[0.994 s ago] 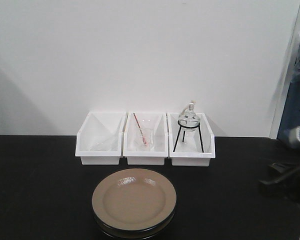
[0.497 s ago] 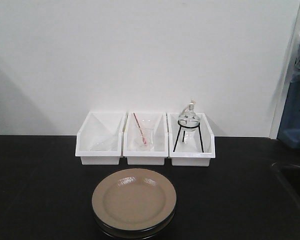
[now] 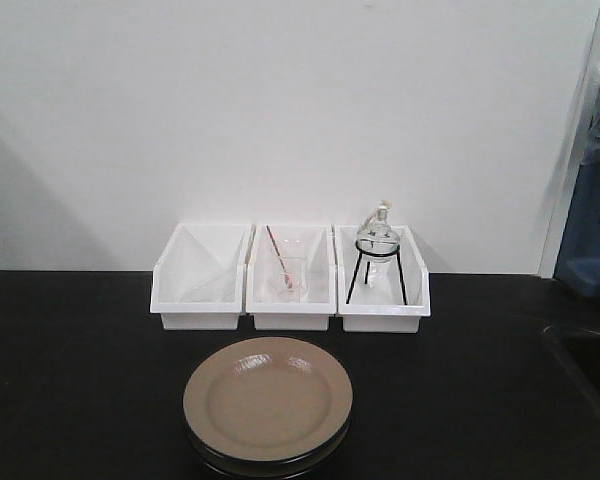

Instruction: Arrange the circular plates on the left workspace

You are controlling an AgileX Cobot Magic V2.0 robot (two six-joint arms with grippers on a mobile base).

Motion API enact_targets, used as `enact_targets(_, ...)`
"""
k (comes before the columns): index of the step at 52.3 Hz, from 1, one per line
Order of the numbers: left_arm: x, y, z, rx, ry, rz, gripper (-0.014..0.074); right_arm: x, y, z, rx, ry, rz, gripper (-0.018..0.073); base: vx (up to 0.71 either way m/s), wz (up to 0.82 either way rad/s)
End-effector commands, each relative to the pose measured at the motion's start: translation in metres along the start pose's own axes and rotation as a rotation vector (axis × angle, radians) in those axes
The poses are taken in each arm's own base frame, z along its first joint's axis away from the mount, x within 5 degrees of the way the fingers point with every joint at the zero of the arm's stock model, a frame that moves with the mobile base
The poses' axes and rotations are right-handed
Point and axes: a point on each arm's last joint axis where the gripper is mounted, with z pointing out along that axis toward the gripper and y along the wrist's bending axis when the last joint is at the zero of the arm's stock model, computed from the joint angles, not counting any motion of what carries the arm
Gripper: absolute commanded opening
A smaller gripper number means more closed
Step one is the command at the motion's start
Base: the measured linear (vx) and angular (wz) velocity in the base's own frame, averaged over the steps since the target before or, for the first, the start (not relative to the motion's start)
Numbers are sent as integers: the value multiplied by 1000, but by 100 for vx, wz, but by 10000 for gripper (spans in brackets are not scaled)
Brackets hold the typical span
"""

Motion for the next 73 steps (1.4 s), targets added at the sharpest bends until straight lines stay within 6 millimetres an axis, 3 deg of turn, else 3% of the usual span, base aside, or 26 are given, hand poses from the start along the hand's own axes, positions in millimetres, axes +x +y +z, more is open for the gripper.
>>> enact_targets(1, -11, 2, -11, -86, -134, -69, 0, -17, -4, -1, 41, -103, -3, -4, 0, 0)
enact_targets(8, 7, -5, -28, -168, -202, -147, 0, -17, -4, -1, 41, -103, -3, -4, 0, 0)
enact_targets(19, 56, -9, -43, -313, -329, -246, 0, -17, -4, -1, 42, -104, -3, -4, 0, 0)
enact_targets(39, 101, 2, -10, -357, -459, -127, 1, -16, -4, -1, 36, -92, -5, -4, 0, 0)
enact_targets(73, 102, 1, -9, -352, -431, -131, 2, -16, -4, -1, 36, -92, -5, -4, 0, 0)
